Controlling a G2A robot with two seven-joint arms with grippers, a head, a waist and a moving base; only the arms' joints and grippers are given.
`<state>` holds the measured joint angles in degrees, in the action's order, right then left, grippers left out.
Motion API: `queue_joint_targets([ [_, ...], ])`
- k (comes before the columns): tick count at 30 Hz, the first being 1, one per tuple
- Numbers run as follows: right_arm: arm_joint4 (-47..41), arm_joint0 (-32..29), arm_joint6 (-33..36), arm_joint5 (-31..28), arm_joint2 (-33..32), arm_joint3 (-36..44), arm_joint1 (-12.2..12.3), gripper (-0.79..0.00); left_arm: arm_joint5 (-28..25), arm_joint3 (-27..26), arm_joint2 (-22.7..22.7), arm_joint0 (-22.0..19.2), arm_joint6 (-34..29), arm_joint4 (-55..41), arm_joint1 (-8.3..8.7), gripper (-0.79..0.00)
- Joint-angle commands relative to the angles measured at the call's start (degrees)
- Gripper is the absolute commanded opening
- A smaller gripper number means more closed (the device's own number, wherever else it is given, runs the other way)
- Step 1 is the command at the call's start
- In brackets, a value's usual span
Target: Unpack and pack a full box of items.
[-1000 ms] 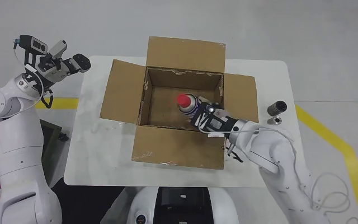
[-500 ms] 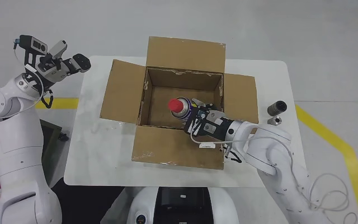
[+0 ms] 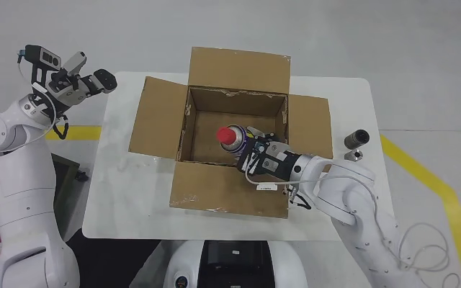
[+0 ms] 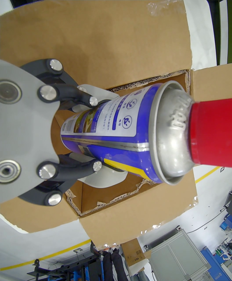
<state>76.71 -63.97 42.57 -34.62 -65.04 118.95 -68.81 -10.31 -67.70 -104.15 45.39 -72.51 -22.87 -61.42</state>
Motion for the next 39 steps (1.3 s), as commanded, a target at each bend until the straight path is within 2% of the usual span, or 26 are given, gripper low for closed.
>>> queue_joint_targets([
  [1, 0.9, 0.3, 0.6, 0.6, 0.5, -0.6, 0.0, -0.785, 0.0, 0.0, 0.0, 0.0, 0.0, 0.0, 0.00, 0.000],
  [5, 0.7, 3.5, 5.1, 1.3, 2.9, -1.9, -0.4, -0.785, 0.0, 0.0, 0.0, 0.0, 0.0, 0.0, 0.00, 0.000],
  [13, -4.1, 13.1, 18.2, 3.6, 9.1, -8.0, -2.0, -0.785, 0.0, 0.0, 0.0, 0.0, 0.0, 0.0, 0.00, 0.000],
  [23, -9.4, 22.6, 29.2, 4.2, 17.6, -16.0, -4.3, -0.785, 0.0, 0.0, 0.0, 0.0, 0.0, 0.0, 0.00, 0.000],
  [29, -13.9, 27.9, 32.2, 5.1, 22.0, -22.7, -5.8, -0.785, 0.0, 0.0, 0.0, 0.0, 0.0, 0.0, 0.00, 0.000],
  [39, -19.4, 35.3, 33.1, 6.1, 28.5, -34.2, -8.6, -0.785, 0.0, 0.0, 0.0, 0.0, 0.0, 0.0, 0.00, 0.000],
])
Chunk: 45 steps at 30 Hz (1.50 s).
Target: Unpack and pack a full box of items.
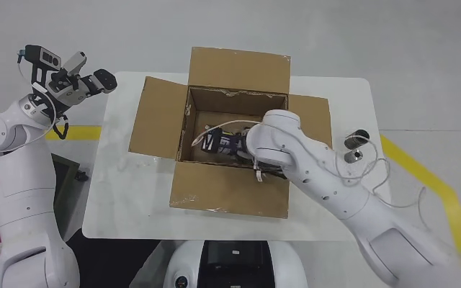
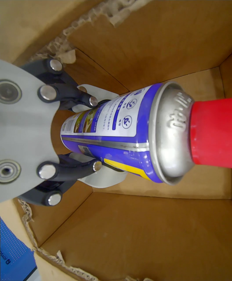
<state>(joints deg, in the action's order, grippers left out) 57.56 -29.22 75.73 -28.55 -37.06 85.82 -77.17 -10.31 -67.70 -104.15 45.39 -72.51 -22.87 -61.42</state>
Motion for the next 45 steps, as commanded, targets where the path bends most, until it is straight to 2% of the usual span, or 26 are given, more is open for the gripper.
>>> queue_joint_targets([
  [1, -0.5, 1.1, 0.0, 0.1, 1.0, -2.1, -0.5, -0.785, 0.0, 0.0, 0.0, 0.0, 0.0, 0.0, 0.00, 0.000],
  [4, -0.7, 2.4, -0.2, 0.3, 2.3, -4.4, -1.3, -0.723, 0.0, 0.0, 0.0, 0.0, 0.0, 0.0, 0.00, 0.000],
  [7, -0.6, 3.3, -0.3, 0.3, 3.5, -5.9, -2.0, -0.570, 0.0, 0.0, 0.0, 0.0, 0.0, 0.0, 0.00, 0.000],
  [12, 0.0, 4.0, -0.1, -0.1, 5.1, -7.0, -2.7, -0.477, 0.0, 0.0, 0.0, 0.0, 0.0, 0.0, 0.00, 0.000],
  [16, 0.6, 4.2, -0.3, 0.1, 5.7, -7.3, -3.1, -0.369, 0.0, 0.0, 0.0, 0.0, 0.0, 0.0, 0.00, 0.000],
  [19, 1.1, 4.2, -0.4, 0.4, 5.8, -7.4, -3.3, -0.102, 0.0, 0.0, 0.0, 0.0, 0.0, 0.0, 0.00, 0.000],
  [20, 1.3, 4.1, -0.4, 0.4, 5.8, -7.3, -3.3, -0.034, 0.0, 0.0, 0.0, 0.0, 0.0, 0.0, 0.00, 0.000],
  [21, 1.3, 4.1, -0.4, 0.4, 5.7, -7.3, -3.3, 0.000, 0.0, 0.0, 0.0, 0.0, 0.0, 0.0, 0.00, 0.000],
  [27, 2.4, 3.1, -0.6, 1.5, 4.3, -5.2, -2.9, 0.000, 0.0, 0.0, 0.0, 0.0, 0.0, 0.0, 0.00, 0.000],
  [32, 3.4, 1.1, -1.7, 3.5, 0.6, -0.7, -1.8, 0.000, 0.0, 0.0, 0.0, 0.0, 0.0, 0.0, 0.00, 0.000],
  [45, 7.7, -11.9, -8.1, 9.4, -16.4, 18.1, 2.9, 0.000, 0.0, 0.0, 0.0, 0.0, 0.0, 0.0, 0.00, 0.000],
])
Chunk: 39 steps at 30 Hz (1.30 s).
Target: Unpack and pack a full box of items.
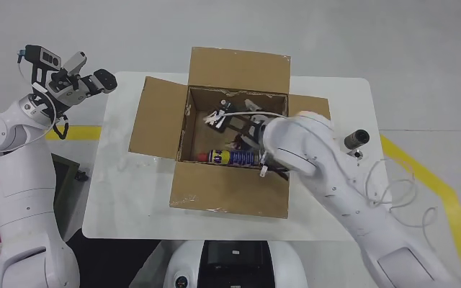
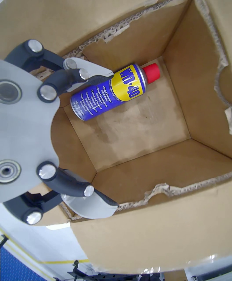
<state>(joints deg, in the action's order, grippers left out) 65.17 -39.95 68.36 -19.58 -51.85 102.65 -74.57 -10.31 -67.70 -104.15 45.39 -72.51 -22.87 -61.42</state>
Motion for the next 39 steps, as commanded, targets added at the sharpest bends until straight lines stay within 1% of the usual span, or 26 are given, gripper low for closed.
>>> queue_joint_targets([
  [1, 0.0, -2.4, -1.4, 0.6, -2.9, 2.2, 0.6, 0.000, 0.0, 0.0, 0.0, 0.0, 0.0, 0.0, 0.00, 0.000],
  [9, -0.7, -9.6, -4.4, 0.5, -11.4, 9.0, 2.3, 0.000, 0.0, 0.0, 0.0, 0.0, 0.0, 0.0, 0.00, 0.000],
  [14, -0.9, -14.9, -6.2, -0.2, -18.0, 14.2, 3.5, 0.000, 0.0, 0.0, 0.0, 0.0, 0.0, 0.0, 0.00, 0.000],
  [21, -2.3, -22.6, -8.7, -1.9, -26.4, 19.0, 4.9, 0.000, 0.0, 0.0, 0.0, 0.0, 0.0, 0.0, 0.00, 0.000],
  [25, -2.3, -26.5, -10.3, -5.1, -30.5, 21.5, 5.6, 0.000, 0.0, 0.0, 0.0, 0.0, 0.0, 0.0, 0.00, 0.000],
  [27, -1.6, -28.9, -10.8, -6.1, -33.0, 22.2, 6.0, 0.000, 0.0, 0.0, 0.0, 0.0, 0.0, 0.0, 0.00, 0.000],
  [32, -2.5, -34.1, -13.0, -5.7, -39.6, 22.0, 6.7, 0.000, 0.0, 0.0, 0.0, 0.0, 0.0, 0.0, 0.00, 0.000],
  [36, -0.9, -36.9, -15.5, -7.3, -43.3, 21.7, 7.2, 0.000, 0.0, 0.0, 0.0, 0.0, 0.0, 0.0, 0.00, 0.000],
  [39, -2.5, -38.0, -17.3, -8.2, -45.8, 19.2, 7.5, 0.000, 0.0, 0.0, 0.0, 0.0, 0.0, 0.0, 0.00, 0.000],
])
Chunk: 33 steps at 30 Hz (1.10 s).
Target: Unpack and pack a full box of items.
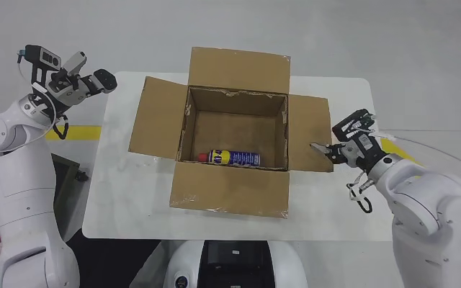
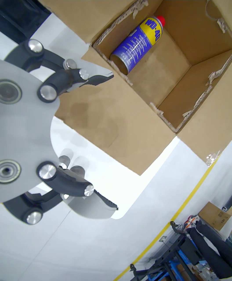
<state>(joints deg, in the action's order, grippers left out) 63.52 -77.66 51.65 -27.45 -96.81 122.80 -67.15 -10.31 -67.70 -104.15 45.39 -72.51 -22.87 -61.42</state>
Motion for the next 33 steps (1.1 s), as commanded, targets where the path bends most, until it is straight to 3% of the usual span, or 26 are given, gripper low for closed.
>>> queue_joint_targets([
  [1, -1.6, -0.5, -1.2, -1.1, -1.7, -1.8, 0.2, 0.000, 0.0, 0.0, 0.0, 0.0, 0.0, 0.0, 0.00, 0.000],
  [13, -4.6, -2.1, -2.3, 0.6, -10.7, -12.3, 1.5, 0.000, 0.0, 0.0, 0.0, 0.0, 0.0, 0.0, 0.00, 0.000],
  [33, -7.1, 1.1, -2.2, -4.4, -9.8, -27.8, 3.5, 0.000, 0.0, 0.0, 0.0, 0.0, 0.0, 0.0, 0.00, 0.000],
])
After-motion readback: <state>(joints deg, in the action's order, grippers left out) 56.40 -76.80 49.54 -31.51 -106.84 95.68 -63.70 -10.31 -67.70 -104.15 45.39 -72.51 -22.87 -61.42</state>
